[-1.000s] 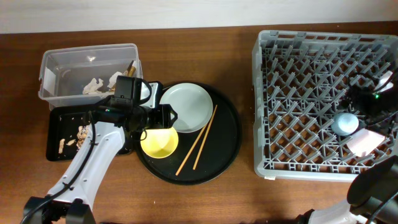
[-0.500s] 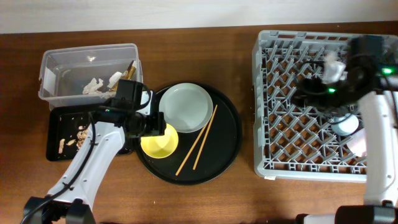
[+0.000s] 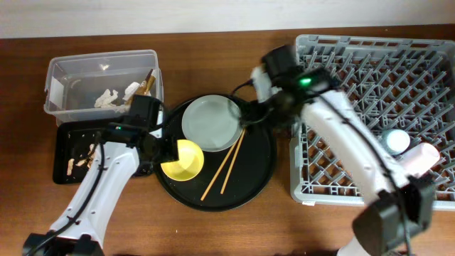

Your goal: Sort waste into correct bins and load items into the dishwasher rack

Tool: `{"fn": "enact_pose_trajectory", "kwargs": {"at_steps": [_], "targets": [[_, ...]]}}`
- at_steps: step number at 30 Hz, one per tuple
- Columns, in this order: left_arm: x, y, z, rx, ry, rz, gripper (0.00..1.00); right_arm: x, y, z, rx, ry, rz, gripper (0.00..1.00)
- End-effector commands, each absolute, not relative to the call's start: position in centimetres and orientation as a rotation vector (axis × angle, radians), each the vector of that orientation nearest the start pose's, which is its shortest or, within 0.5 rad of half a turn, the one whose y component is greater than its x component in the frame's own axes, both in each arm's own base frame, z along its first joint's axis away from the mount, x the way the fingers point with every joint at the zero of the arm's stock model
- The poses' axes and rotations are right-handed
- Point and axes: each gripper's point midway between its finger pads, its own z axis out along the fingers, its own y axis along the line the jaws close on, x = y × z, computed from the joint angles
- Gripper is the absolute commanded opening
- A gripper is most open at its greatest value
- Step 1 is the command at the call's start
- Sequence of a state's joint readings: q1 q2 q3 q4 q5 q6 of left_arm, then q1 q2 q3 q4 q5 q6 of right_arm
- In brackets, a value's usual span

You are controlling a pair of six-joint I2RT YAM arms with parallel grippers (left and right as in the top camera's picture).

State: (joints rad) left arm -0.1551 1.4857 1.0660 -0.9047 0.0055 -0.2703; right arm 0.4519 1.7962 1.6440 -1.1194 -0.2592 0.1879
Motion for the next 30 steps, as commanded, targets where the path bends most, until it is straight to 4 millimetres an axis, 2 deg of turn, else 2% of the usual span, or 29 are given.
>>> {"fn": "enact_pose_trajectory", "kwargs": {"at_steps": [1, 5, 7, 11, 14, 17, 20, 24, 25, 30], "targets": [[30.1, -1.5, 9.8, -0.393, 2.864, -0.016, 0.73, 33.0, 25.1, 13.8, -0.455, 2.931, 0.497, 0.84], [29.7, 1.0, 9.7, -0.525, 2.862, 0.000, 0.77, 31.6, 29.1, 10.7, -0.500, 2.973, 0.506, 0.82], [29.5, 1.5, 9.7, -0.571, 2.864, -0.028, 0.80, 30.9, 30.9, 9.1, -0.513, 2.992, 0.501, 0.80], [29.4, 1.9, 9.6, -0.587, 2.863, -0.026, 0.80, 29.7, 33.5, 6.0, -0.510, 3.034, 0.496, 0.70], [29.4, 1.9, 9.6, -0.588, 2.863, -0.026, 0.80, 29.1, 34.9, 4.3, -0.485, 3.055, 0.496, 0.58], [29.4, 1.9, 9.7, -0.587, 2.863, -0.026, 0.80, 29.1, 35.3, 4.1, -0.499, 3.039, 0.489, 0.45], [29.4, 1.9, 9.6, -0.587, 2.864, -0.025, 0.80, 29.3, 34.7, 3.9, -0.453, 3.050, 0.439, 0.35], [29.4, 1.9, 9.6, -0.588, 2.864, -0.026, 0.81, 29.3, 34.2, 3.6, -0.388, 3.066, 0.400, 0.26], [29.4, 1.9, 9.6, -0.587, 2.864, -0.025, 0.80, 29.3, 34.2, 3.7, -0.385, 3.065, 0.402, 0.21], [29.4, 1.9, 9.6, -0.587, 2.864, -0.025, 0.80, 29.3, 34.2, 3.6, -0.386, 3.067, 0.403, 0.10]]}}
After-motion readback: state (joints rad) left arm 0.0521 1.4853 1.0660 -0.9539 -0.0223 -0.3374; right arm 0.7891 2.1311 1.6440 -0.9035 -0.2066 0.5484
